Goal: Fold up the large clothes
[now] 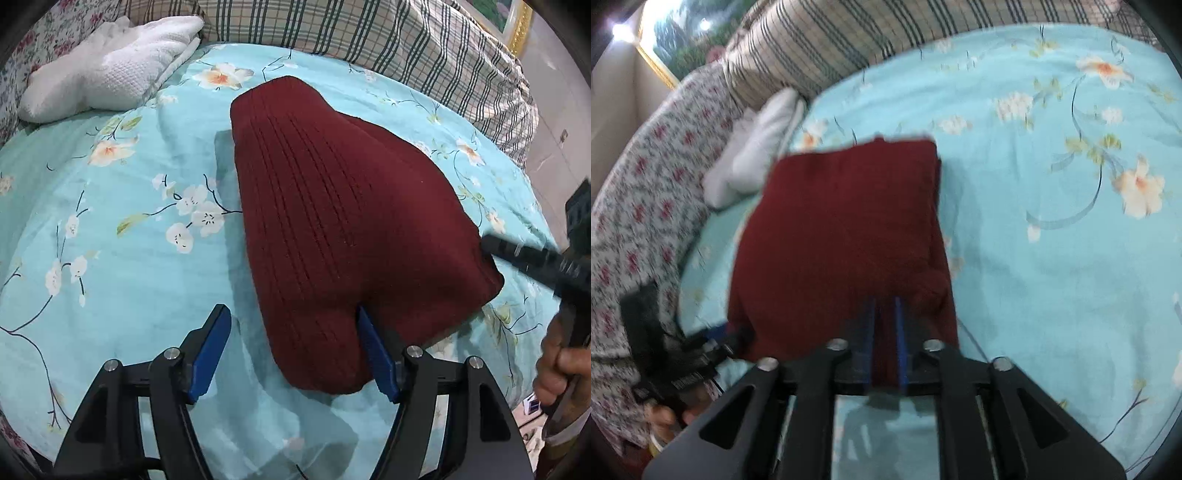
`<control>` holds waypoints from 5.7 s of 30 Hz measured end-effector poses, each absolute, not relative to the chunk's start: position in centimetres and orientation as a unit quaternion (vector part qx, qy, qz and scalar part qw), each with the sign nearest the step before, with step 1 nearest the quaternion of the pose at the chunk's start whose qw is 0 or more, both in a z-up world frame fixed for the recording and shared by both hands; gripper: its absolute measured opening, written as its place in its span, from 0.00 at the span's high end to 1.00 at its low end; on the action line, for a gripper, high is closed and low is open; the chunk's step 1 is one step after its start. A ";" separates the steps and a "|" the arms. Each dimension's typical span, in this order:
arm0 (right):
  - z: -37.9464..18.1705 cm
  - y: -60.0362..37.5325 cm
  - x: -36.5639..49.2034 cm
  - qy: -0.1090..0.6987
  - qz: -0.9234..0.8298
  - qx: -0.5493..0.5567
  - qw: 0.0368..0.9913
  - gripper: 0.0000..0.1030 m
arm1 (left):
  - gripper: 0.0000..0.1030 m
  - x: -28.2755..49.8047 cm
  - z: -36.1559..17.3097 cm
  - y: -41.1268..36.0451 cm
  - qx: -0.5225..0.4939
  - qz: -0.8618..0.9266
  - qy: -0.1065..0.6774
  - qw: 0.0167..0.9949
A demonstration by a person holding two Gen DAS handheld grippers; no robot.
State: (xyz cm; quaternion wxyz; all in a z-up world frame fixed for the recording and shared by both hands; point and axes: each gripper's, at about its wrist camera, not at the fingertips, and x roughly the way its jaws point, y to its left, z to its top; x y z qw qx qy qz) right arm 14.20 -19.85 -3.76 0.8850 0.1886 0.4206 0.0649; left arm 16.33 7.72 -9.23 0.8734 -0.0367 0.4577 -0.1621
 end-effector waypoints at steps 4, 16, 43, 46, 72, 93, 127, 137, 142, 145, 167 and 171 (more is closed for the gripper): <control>-3.4 -20.6 17.8 0.422 0.041 0.172 0.889 0.41 | 0.31 16.2 -9.1 7.6 -0.037 -0.159 0.459 0.873; -6.1 -22.3 23.4 0.471 0.035 0.216 0.855 0.88 | 0.32 16.5 -8.5 6.5 -0.028 -0.150 0.472 0.868; -2.7 -16.8 12.7 0.436 0.103 0.146 0.882 0.81 | 0.27 12.6 -6.0 7.3 -0.027 -0.107 0.458 0.882; -2.5 -16.6 11.4 0.433 0.106 0.142 0.884 0.71 | 0.22 11.6 -5.5 7.3 -0.011 -0.090 0.451 0.888; -4.3 -16.3 4.7 0.453 0.094 0.084 0.883 0.39 | 0.20 6.8 -6.6 8.3 0.041 -0.042 0.452 0.890; 0.7 -16.0 4.5 0.444 0.115 0.018 0.889 0.00 | 0.06 6.2 -1.3 8.9 0.061 -0.067 0.402 0.911; 1.5 -13.7 7.0 0.438 0.129 -0.026 0.889 0.00 | 0.06 7.8 -0.2 6.3 0.124 -0.023 0.404 0.906; 1.6 -14.1 6.6 0.438 0.126 -0.024 0.890 0.00 | 0.06 7.4 0.0 5.8 0.127 -0.024 0.401 0.907; 1.6 -14.4 6.5 0.436 0.123 -0.020 0.891 0.00 | 0.06 7.3 -0.1 5.6 0.128 -0.018 0.402 0.907; 1.6 -14.4 6.5 0.436 0.123 -0.020 0.891 0.00 | 0.06 7.3 -0.1 5.6 0.129 -0.017 0.402 0.907; 1.3 -14.4 6.5 0.441 0.126 -0.020 0.888 0.00 | 0.06 7.0 -0.2 5.3 0.130 -0.019 0.402 0.906; 1.2 -14.4 6.6 0.441 0.125 -0.020 0.888 0.00 | 0.06 7.0 -0.3 5.3 0.130 -0.019 0.401 0.906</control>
